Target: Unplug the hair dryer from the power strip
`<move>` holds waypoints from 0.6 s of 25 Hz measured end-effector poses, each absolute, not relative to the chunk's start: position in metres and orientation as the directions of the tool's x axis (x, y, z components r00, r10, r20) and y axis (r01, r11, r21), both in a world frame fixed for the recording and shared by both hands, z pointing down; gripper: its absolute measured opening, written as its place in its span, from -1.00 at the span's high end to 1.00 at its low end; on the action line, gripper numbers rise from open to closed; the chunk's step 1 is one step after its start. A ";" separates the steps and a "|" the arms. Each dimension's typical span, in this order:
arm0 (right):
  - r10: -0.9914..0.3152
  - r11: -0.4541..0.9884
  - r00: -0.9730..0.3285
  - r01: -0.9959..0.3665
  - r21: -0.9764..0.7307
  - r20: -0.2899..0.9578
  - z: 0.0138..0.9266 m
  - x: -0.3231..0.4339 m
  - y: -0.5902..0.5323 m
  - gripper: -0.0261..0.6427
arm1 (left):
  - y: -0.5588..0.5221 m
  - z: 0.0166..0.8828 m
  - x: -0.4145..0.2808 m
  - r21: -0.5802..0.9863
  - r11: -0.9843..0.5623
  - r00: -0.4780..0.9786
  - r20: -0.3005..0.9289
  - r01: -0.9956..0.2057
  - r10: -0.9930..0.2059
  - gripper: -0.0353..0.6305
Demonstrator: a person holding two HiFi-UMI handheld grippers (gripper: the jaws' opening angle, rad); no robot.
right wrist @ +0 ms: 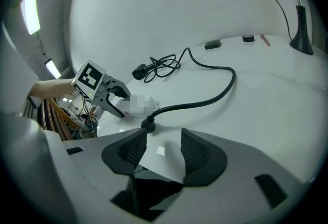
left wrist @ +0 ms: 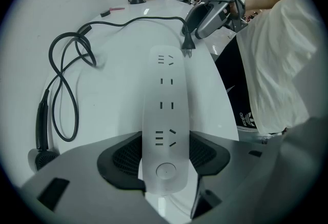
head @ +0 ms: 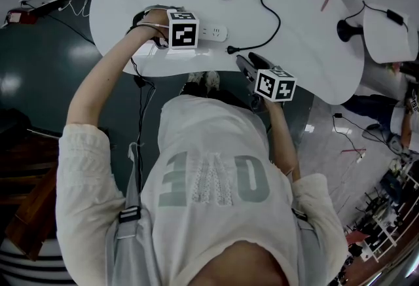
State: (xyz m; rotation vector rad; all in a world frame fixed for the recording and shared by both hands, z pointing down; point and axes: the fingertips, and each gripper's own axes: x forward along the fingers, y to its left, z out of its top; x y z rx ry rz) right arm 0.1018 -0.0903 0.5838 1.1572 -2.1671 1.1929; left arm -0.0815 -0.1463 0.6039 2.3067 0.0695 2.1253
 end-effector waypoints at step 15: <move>-0.613 0.474 -0.508 -0.849 -0.233 0.605 0.501 0.105 -0.147 0.33 | -0.146 0.602 -0.083 0.021 -0.999 0.102 0.995 0.030 0.024 0.08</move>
